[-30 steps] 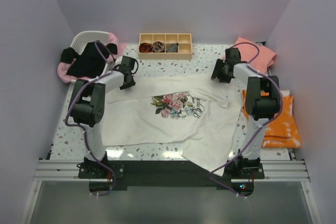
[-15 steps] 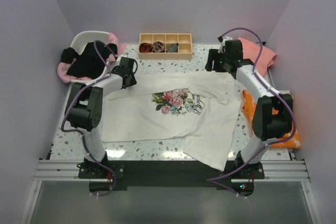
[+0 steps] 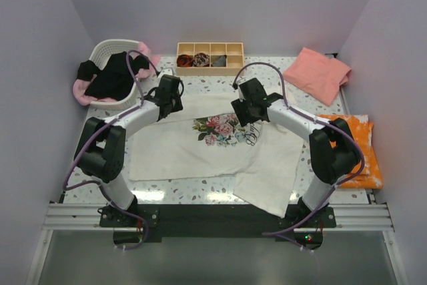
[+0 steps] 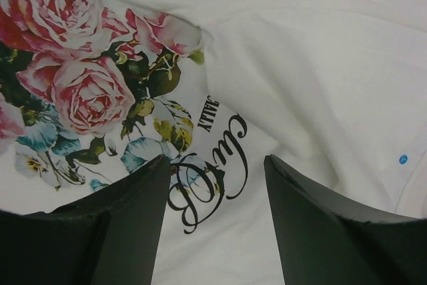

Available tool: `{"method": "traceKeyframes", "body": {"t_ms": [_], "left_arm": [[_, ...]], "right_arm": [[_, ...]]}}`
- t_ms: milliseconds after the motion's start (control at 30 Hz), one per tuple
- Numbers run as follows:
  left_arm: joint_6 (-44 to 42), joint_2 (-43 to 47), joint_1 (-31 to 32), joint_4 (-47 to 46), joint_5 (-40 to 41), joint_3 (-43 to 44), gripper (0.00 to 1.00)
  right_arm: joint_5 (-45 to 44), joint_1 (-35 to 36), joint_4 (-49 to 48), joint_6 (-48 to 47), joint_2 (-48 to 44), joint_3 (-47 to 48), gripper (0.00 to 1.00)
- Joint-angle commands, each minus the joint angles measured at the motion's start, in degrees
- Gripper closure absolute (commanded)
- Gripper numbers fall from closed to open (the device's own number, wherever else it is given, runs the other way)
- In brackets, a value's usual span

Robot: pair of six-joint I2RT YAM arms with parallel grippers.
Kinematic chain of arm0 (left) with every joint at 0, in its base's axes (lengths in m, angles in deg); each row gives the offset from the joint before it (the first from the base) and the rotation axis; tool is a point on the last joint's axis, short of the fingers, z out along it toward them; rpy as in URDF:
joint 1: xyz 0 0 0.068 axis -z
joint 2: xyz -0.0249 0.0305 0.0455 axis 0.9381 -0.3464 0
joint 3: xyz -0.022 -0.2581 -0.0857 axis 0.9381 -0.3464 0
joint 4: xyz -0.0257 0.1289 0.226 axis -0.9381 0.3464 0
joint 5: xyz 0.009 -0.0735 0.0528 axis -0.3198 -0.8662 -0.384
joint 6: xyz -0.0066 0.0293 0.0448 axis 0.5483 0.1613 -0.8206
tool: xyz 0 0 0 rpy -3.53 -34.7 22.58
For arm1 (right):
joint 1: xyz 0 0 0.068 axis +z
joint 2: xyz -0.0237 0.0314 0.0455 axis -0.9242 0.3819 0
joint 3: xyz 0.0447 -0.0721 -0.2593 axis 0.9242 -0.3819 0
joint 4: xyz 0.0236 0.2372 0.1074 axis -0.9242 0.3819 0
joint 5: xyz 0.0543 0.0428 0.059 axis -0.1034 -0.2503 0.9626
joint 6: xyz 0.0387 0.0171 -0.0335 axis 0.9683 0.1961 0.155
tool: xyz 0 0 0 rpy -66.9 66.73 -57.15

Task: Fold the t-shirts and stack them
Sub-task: Fold the flattened tshirt in 1/3 of the way

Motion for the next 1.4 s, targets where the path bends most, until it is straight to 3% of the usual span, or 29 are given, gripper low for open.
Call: {"method": "traceKeyframes", "body": {"t_ms": [0, 1000, 1033, 1200, 1367], "left_arm": [[0.6, 2.8, -0.1, -0.4, 1.9, -2.2, 0.60], [0.5, 0.6, -0.1, -1.4, 2.6, -2.8, 0.60], [0.5, 0.5, -0.1, -1.3, 2.5, -2.7, 0.60], [0.3, -0.4, -0.1, -1.2, 2.3, -2.5, 0.60], [0.3, -0.9, -0.1, -1.0, 2.6, -2.3, 0.60]], "right_arm": [[-7.9, 1.6, -1.8, -3.2, 1.1, -1.0, 0.38], [-19.0, 2.9, -8.4, -4.7, 11.1, 2.2, 0.44], [-18.9, 2.9, -8.0, -4.7, 11.9, 2.7, 0.45], [-18.4, 2.9, -7.5, -4.7, 13.5, 4.2, 0.74], [-18.8, 2.9, -8.0, -4.7, 12.1, 3.3, 0.85]]}}
